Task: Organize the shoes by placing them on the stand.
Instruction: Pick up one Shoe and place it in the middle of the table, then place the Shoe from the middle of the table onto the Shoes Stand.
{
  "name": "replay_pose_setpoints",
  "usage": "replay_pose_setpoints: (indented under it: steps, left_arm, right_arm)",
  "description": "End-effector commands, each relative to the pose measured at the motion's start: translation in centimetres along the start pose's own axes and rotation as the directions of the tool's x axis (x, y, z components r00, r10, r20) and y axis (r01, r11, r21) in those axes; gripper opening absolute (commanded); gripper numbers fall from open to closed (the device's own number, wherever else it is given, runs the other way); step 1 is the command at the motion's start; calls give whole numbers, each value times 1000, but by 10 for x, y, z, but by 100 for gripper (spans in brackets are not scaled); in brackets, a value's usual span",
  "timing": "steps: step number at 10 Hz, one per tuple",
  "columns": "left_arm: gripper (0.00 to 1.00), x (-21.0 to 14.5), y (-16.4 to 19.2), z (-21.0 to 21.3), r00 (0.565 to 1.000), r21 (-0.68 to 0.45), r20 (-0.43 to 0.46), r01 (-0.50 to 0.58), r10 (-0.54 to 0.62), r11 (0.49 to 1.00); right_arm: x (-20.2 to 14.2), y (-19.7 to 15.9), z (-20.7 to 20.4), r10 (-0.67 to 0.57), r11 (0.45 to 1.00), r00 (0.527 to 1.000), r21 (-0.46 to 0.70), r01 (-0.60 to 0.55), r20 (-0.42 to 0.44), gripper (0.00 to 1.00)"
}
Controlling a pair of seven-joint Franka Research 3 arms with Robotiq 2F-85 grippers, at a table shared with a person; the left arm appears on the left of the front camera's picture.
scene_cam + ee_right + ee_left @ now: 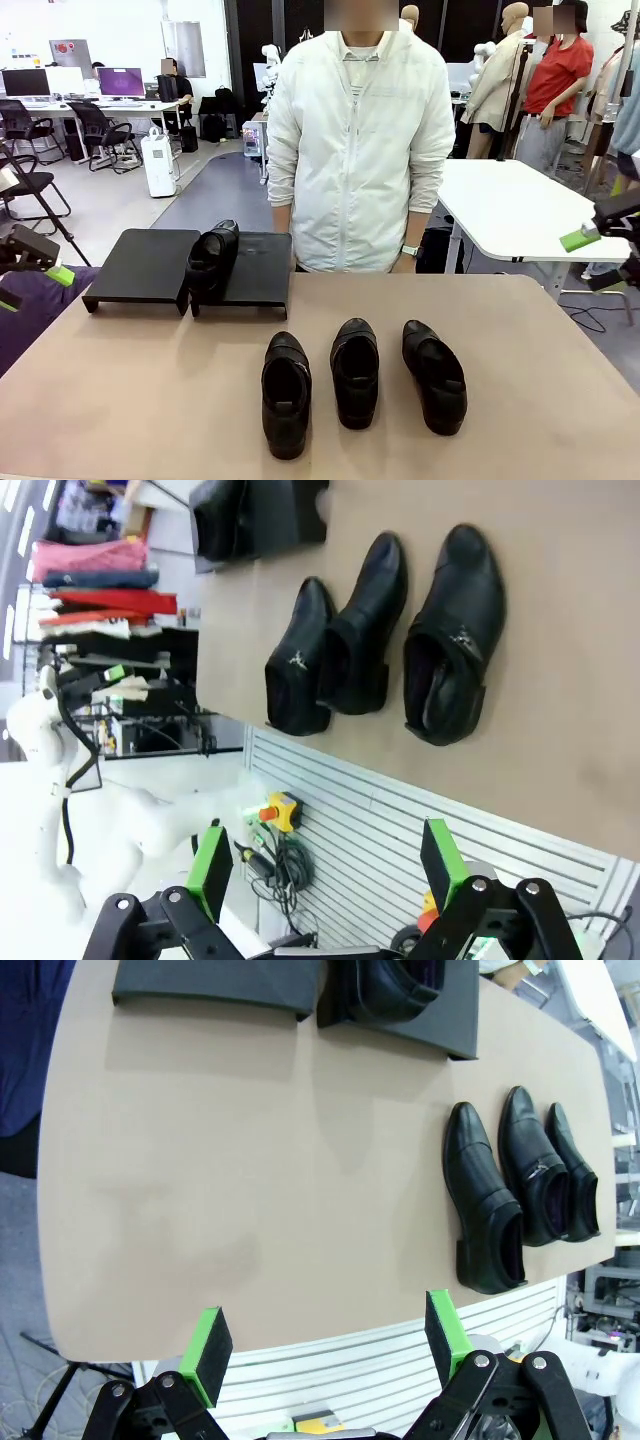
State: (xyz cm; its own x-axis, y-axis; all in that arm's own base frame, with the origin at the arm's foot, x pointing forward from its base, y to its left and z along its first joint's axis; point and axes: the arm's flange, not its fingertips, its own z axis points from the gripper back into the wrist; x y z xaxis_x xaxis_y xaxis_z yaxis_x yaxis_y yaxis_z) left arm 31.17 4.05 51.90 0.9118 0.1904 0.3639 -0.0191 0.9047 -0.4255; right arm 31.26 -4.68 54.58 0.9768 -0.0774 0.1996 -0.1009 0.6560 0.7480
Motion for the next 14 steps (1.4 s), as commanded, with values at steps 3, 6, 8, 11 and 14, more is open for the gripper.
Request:
replay_pose_setpoints:
  steps: [3, 6, 8, 11, 14]
  left_arm:
    - [100, 1, 1, 1, 1000, -25, 2, 12, -12, 1000]
    - [100, 1, 1, 1, 1000, -25, 2, 12, -12, 1000]
    - [100, 1, 1, 1, 1000, -25, 2, 12, -12, 1000]
    - [100, 0, 0, 0, 1000, 0, 0, 0, 0, 1000]
    - [100, -26, -144, -21, 996, 45, -81, 28, -24, 999]
  right_arm:
    - [10, 7, 2, 27, 1000, 999, -1, -28, -38, 100]
    - [10, 7, 2, 27, 1000, 999, -1, -28, -38, 100]
    - [10, 7, 2, 27, 1000, 999, -1, -28, -38, 100]
    - [10, 7, 2, 27, 1000, 999, -1, -28, -38, 100]
    - [10, 7, 2, 27, 1000, 999, -1, -28, -38, 100]
